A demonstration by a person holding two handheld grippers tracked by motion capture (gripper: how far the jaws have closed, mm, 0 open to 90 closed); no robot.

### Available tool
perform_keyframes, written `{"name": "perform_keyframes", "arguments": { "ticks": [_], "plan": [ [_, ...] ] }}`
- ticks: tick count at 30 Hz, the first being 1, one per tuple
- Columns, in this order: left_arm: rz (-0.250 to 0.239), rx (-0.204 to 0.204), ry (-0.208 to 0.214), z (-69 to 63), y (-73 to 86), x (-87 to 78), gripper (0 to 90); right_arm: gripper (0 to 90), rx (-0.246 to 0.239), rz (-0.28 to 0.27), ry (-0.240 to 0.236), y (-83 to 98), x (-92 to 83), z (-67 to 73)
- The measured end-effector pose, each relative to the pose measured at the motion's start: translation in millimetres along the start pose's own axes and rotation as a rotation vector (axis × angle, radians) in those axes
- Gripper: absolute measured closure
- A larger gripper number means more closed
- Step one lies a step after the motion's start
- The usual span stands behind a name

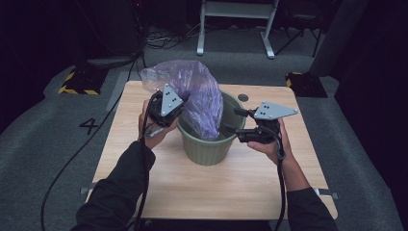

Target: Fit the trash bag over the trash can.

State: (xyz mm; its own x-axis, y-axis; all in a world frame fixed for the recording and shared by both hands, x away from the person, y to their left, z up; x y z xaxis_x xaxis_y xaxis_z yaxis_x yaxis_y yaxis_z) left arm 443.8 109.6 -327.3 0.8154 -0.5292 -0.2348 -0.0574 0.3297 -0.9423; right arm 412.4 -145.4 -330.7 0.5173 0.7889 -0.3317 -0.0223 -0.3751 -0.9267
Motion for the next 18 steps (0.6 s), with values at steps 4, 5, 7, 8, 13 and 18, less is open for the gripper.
{"name": "perform_keyframes", "arguments": {
  "ticks": [4, 5, 7, 8, 13, 18],
  "plan": [
    [0.002, 0.011, 0.031, -10.1, 1.5, 2.4, 89.3, 39.3, -0.048, 0.060, -0.018, -0.9, 12.0, 13.1],
    [-0.004, 0.003, 0.048, -12.8, 1.7, 2.1, 89.3, 41.2, -0.062, 0.082, -0.001, -0.1, 15.4, 14.6],
    [-0.014, -0.004, 0.077, -17.7, 1.3, -0.3, 89.3, 47.2, -0.073, 0.144, 0.060, 3.4, 23.0, 12.1],
    [-0.014, -0.004, 0.077, -17.7, 1.3, -0.3, 89.3, 47.2, -0.073, 0.144, 0.060, 3.4, 23.0, 12.1],
    [-0.030, 0.022, 0.120, -31.2, 1.1, -6.6, 89.2, 47.5, -0.066, 0.216, 0.194, 7.0, 31.9, 0.4],
    [-0.013, 0.077, 0.076, -34.1, 5.2, -5.6, 89.3, 44.7, -0.032, 0.210, 0.222, 9.2, 32.8, -10.6]
  ]
}}
Point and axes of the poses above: each handheld gripper's, and its own axes: x roughly forward along the jaws, y roughly out of its underside, z roughly to its left, the point moved 3 cm from there along x, roughly forward along the jaws, and after that the axes turned 4 degrees about -x, right-handed, at the moved point
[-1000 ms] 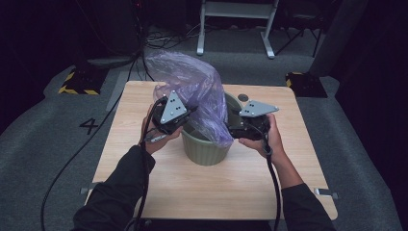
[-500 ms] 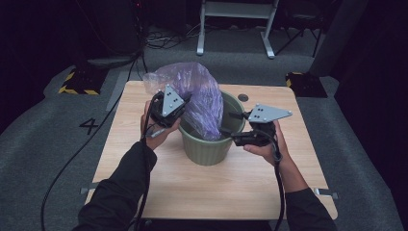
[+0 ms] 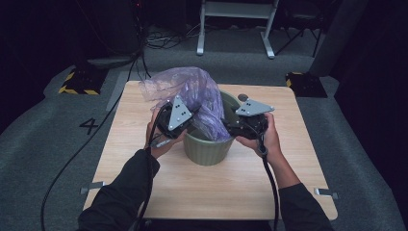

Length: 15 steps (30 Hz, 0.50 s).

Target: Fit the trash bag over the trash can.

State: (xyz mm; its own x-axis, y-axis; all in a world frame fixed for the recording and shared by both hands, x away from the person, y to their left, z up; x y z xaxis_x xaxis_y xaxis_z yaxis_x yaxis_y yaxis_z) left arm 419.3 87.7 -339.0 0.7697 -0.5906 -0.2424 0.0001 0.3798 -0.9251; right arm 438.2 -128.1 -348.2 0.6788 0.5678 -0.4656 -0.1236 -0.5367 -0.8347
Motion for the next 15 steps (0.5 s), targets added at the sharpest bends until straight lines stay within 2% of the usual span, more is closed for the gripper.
{"name": "perform_keyframes", "arguments": {
  "ticks": [4, 5, 8, 10, 11, 12, 14, 15],
  "plan": [
    [0.016, -0.024, -0.027, 5.2, 5.5, 6.5, 89.3, 39.8, 0.069, -0.088, -0.082, -1.3, -15.9, -8.6],
    [0.016, -0.024, -0.027, 5.2, 5.5, 6.5, 89.3, 39.8, 0.069, -0.088, -0.082, -1.3, -15.9, -8.6],
    [0.025, -0.002, -0.044, 3.9, 5.6, 9.8, 89.3, 37.1, 0.066, -0.143, -0.143, -8.4, -27.1, -5.8],
    [0.035, 0.004, -0.070, 6.7, 6.3, 13.0, 89.4, 36.9, 0.041, -0.173, -0.166, -15.0, -35.9, -1.8],
    [0.035, 0.004, -0.070, 6.7, 6.3, 13.0, 89.4, 36.9, 0.041, -0.173, -0.166, -15.0, -35.9, -1.8],
    [0.040, -0.001, -0.077, 9.3, 6.6, 14.4, 89.3, 36.9, 0.040, -0.195, -0.190, -17.6, -39.3, 0.3],
    [0.043, -0.013, -0.091, 12.2, 6.5, 17.0, 89.4, 37.1, 0.037, -0.198, -0.206, -18.0, -39.7, 1.9],
    [0.047, -0.013, -0.095, 13.2, 6.2, 18.4, 89.4, 37.4, 0.025, -0.196, -0.230, -18.1, -39.1, 4.7]
  ]
}}
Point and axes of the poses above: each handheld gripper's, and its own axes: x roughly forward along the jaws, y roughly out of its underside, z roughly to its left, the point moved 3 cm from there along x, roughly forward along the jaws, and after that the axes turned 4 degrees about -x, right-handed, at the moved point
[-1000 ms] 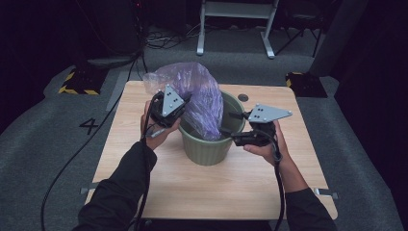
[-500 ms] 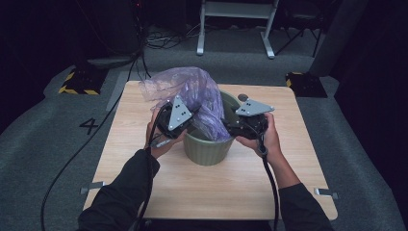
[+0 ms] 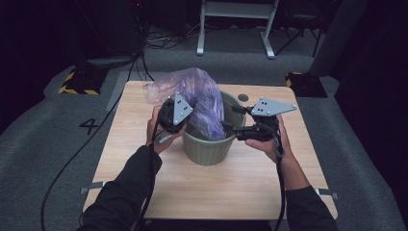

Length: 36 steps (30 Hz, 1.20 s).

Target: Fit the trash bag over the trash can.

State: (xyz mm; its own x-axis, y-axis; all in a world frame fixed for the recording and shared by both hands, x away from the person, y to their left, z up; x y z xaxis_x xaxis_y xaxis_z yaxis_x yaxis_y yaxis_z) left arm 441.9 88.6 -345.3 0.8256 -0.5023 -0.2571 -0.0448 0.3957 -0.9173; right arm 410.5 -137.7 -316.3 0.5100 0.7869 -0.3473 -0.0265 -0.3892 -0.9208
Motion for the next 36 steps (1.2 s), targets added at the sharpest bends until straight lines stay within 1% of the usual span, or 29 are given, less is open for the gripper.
{"name": "perform_keyframes", "arguments": {
  "ticks": [1, 2, 3, 5, 6, 7, 8, 9, 10, 11, 13, 14, 15, 16, 17, 18, 19, 20, 22, 26, 27, 29, 30, 31, 32, 33, 34, 35, 36],
  "plan": [
    [0.003, -0.008, 0.006, -0.1, -0.3, 1.1, 89.4, 37.7, -0.011, 0.013, -0.021, 0.6, 2.5, 3.1],
    [-0.003, -0.011, 0.009, -0.6, -0.8, 1.4, 89.4, 38.3, -0.023, 0.038, -0.023, 1.8, 6.2, 5.7],
    [-0.011, -0.020, 0.022, -2.1, -2.0, 0.4, 89.4, 40.8, -0.047, 0.102, -0.002, 5.2, 15.3, 8.4],
    [-0.028, -0.028, 0.045, -4.5, -3.4, -2.8, 89.3, 41.7, -0.052, 0.162, 0.028, 10.2, 23.8, 7.0],
    [-0.028, -0.028, 0.045, -4.5, -3.4, -2.8, 89.3, 41.7, -0.052, 0.162, 0.028, 10.2, 23.8, 7.0],
    [-0.035, -0.030, 0.057, -6.1, -4.0, -4.7, 89.3, 41.7, -0.050, 0.192, 0.053, 12.8, 27.4, 5.1],
    [-0.040, -0.024, 0.070, -8.1, -4.5, -6.1, 89.3, 41.4, -0.042, 0.205, 0.069, 14.8, 29.6, 3.0],
    [-0.043, -0.016, 0.079, -11.1, -4.8, -7.9, 89.3, 41.2, -0.027, 0.198, 0.069, 15.6, 29.9, 1.1],
    [-0.045, -0.016, 0.089, -12.9, -5.0, -8.8, 89.3, 41.0, -0.010, 0.169, 0.057, 14.8, 27.9, -0.9],
    [-0.051, -0.013, 0.101, -15.5, -5.3, -10.0, 89.3, 40.4, 0.001, 0.150, 0.055, 13.4, 25.8, -1.8],
    [-0.058, -0.001, 0.123, -21.7, -5.7, -13.0, 89.2, 38.7, 0.024, 0.089, 0.054, 6.9, 19.0, -4.5],
    [-0.062, 0.002, 0.139, -26.7, -5.0, -14.7, 89.1, 36.7, 0.029, 0.035, 0.060, -2.7, 13.6, -6.0],
    [-0.062, 0.002, 0.139, -26.7, -5.0, -14.7, 88.9, 36.7, 0.029, 0.035, 0.060, -2.7, 13.6, -6.0],
    [-0.063, 0.000, 0.145, -29.1, -4.2, -15.3, 88.9, 36.6, 0.025, 0.012, 0.056, -8.1, 11.6, -5.9],
    [-0.063, 0.000, 0.152, -31.2, -3.4, -15.8, 88.6, 35.1, 0.021, -0.024, 0.043, -19.1, 10.6, -3.7],
    [-0.062, 0.004, 0.155, -32.7, -2.7, -16.3, 88.6, 35.1, 0.021, -0.024, 0.043, -19.1, 10.6, -3.7],
    [-0.064, -0.002, 0.163, -34.9, -1.7, -16.7, 88.2, 33.9, 0.020, -0.032, 0.038, -24.3, 11.5, -2.0],
    [-0.064, 0.002, 0.170, -36.4, -1.0, -16.8, 88.1, 33.2, 0.018, -0.037, 0.035, -30.1, 14.1, 0.3],
    [-0.071, -0.001, 0.173, -39.9, 0.1, -17.7, 88.1, 31.9, 0.011, -0.028, 0.038, -36.5, 19.4, 3.7],
    [-0.081, 0.010, 0.191, -45.5, -1.1, -20.4, 87.1, 28.0, 0.024, -0.015, 0.052, -44.0, 31.5, 5.9],
    [-0.082, 0.015, 0.200, -48.1, -1.4, -21.3, 86.5, 28.1, 0.047, -0.006, 0.049, -44.1, 36.9, 4.3],
    [-0.083, 0.019, 0.206, -50.1, -1.5, -21.7, 85.9, 32.4, 0.054, 0.000, 0.038, -43.7, 41.7, 2.9],
    [-0.083, 0.019, 0.206, -50.1, -1.5, -21.7, 85.6, 32.4, 0.054, 0.000, 0.038, -43.7, 41.7, 2.9],
    [-0.082, 0.022, 0.205, -50.5, -1.4, -22.1, 85.6, 37.4, 0.056, 0.009, 0.041, -43.3, 44.0, 2.5],
    [-0.082, 0.022, 0.206, -50.8, -1.3, -22.2, 84.6, 55.7, 0.053, 0.010, 0.010, -42.2, 47.6, 2.7],
    [-0.081, 0.017, 0.207, -50.4, -1.0, -22.3, 84.3, 62.5, 0.050, 0.012, 0.005, -41.5, 48.6, 3.2],
    [-0.081, 0.017, 0.207, -50.4, -1.0, -22.3, 83.9, 62.5, 0.050, 0.012, 0.005, -41.5, 48.6, 3.2],
    [-0.080, 0.012, 0.212, -50.1, -0.8, -22.3, 83.7, 75.3, 0.035, 0.013, 0.006, -40.4, 49.6, 3.8],
    [-0.080, 0.008, 0.214, -49.7, -0.7, -22.4, 83.7, 75.3, 0.035, 0.013, 0.006, -40.4, 49.6, 3.8]
  ]
}}
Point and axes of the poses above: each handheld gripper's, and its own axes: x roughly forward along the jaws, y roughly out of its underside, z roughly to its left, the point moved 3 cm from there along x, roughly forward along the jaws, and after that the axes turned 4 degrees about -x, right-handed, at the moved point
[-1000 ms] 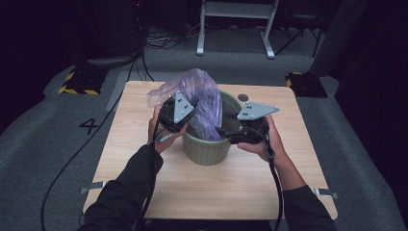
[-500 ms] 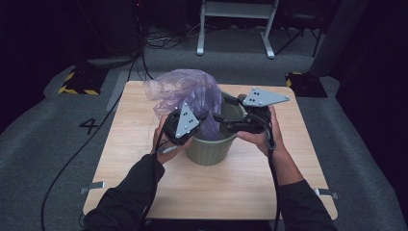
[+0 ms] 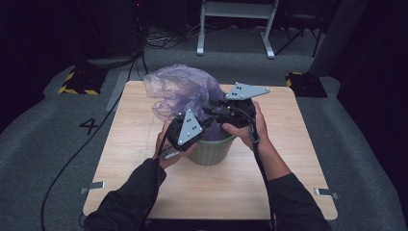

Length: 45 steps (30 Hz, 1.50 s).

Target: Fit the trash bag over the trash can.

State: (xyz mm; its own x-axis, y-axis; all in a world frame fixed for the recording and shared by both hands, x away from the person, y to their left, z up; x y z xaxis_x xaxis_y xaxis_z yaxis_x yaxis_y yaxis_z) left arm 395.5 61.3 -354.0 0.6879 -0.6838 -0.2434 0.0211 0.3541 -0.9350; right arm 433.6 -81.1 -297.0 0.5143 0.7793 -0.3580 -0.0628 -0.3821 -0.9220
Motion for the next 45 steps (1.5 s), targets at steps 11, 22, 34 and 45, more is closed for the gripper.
{"name": "perform_keyframes", "arguments": {
  "ticks": [11, 22, 34, 45],
  "plan": [
    [-0.014, -0.039, 0.045, 1.6, -1.3, -10.1, 63.5, 90.0, -0.043, -0.062, 0.015, 4.4, -12.8, 3.2],
    [0.013, -0.112, 0.108, 7.3, 15.2, -50.7, 26.3, 90.0, -0.073, -0.060, 0.016, 19.5, -25.3, 5.1],
    [0.021, -0.287, -0.037, 70.6, 63.7, -85.6, 17.1, 90.0, -0.094, -0.022, 0.005, 43.2, -47.6, 4.8],
    [0.049, -0.318, 0.036, 98.6, 70.3, -59.7, 28.1, 90.0, -0.120, 0.003, -0.002, 55.9, -57.7, 2.3]
  ]
}}
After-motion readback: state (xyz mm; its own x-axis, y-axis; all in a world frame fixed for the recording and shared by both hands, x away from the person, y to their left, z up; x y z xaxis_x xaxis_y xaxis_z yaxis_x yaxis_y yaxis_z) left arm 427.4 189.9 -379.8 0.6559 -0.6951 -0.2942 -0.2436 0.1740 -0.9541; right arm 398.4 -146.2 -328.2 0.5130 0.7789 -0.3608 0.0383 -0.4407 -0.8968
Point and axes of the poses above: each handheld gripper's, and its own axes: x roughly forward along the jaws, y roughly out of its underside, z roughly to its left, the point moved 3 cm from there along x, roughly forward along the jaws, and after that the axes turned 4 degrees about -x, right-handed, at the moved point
